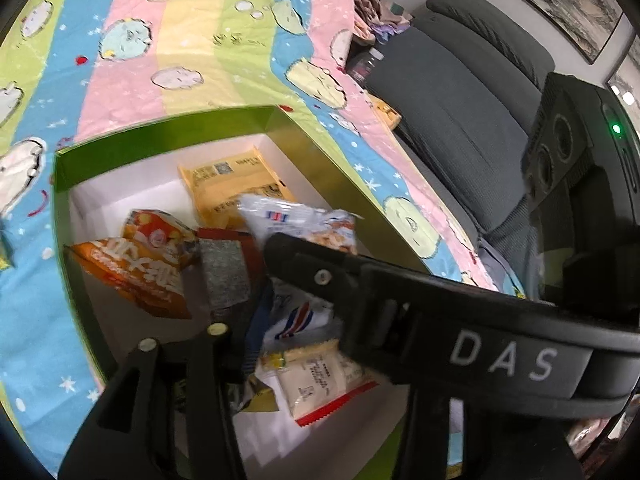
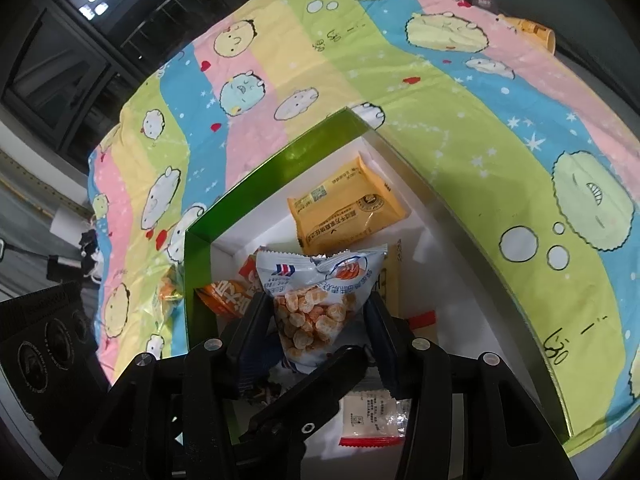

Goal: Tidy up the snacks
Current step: 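Open the right tool and move it to the corn snack bag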

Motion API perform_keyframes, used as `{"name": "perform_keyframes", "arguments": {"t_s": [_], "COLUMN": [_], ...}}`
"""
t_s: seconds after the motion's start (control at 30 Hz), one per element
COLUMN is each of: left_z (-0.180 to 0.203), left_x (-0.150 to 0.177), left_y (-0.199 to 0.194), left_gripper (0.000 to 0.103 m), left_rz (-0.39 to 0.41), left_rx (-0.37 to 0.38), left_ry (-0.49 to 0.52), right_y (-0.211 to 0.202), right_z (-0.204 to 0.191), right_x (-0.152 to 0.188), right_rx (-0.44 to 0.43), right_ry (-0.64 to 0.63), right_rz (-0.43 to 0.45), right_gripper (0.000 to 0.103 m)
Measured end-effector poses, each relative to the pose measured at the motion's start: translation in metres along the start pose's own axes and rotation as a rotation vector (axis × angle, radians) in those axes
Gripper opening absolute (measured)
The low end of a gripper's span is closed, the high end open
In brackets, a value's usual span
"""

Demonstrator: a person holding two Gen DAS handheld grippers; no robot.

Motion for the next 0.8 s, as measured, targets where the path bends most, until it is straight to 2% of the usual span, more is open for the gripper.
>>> {"name": "perform_keyframes", "arguments": {"t_s": [0.03, 0.07, 0.13, 0.23, 0.33, 0.37, 0.43, 0.53, 0.6, 0.8], "left_z": [-0.001, -0.003, -0.004, -0.003, -0.006, -0.010, -0.018, -0.039, -0.063, -0.132], "left_x": [-0.001, -0.001, -0.002, -0.005, -0.005, -0.004, -0.001, 0.005, 0.013, 0.041], "left_y": [-0.003, -0.007, -0.017, -0.041, -0.071, -0.081, -0.099, -0.128, -0.151, -0.204], "left_gripper": [0.057, 0.064, 0.074, 0.085, 0.094, 0.094, 0.095, 0.102, 0.102, 0.102], "left_rz": [0.010, 0.019, 0.036, 0.080, 0.136, 0.150, 0.176, 0.217, 0.252, 0.265], "left_rx": [-0.019, -0.036, -0.027, 0.004, -0.003, -0.014, -0.041, -0.096, -0.148, -0.287], "left_ry": [0.006, 0.013, 0.021, 0.018, 0.030, 0.033, 0.031, -0.003, -0.049, -0.157], "right_y": [-0.002, -0.005, -0.014, -0.029, -0.043, -0.048, -0.057, -0.066, -0.067, -0.052], "right_z": [-0.001, -0.002, -0.004, -0.012, -0.024, -0.029, -0.040, -0.059, -0.071, -0.109], "right_x": [-0.001, -0.001, -0.003, -0.006, -0.006, -0.006, -0.006, -0.004, -0.001, 0.015], "right_rx": [0.009, 0.015, 0.033, 0.039, 0.012, 0.008, 0.000, -0.022, -0.035, -0.061], "right_ry": [-0.009, -0.017, -0.028, -0.048, -0.052, -0.059, -0.077, -0.115, -0.136, -0.179], "right_rz": [0.015, 0.028, 0.069, 0.124, 0.166, 0.186, 0.233, 0.271, 0.274, 0.240], "right_gripper": [0.051, 0.057, 0.066, 0.066, 0.068, 0.078, 0.086, 0.086, 0.087, 0.088]}}
Point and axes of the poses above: each gripper's, at about its wrist camera, not at the fingertips, and y roughly the way its jaws point, z to its right, x to its underside, the point moved 6 cm from there along y, roughly the way its jaws point, and after that the axes turned 5 degrees about z, right-handed, at the moved point
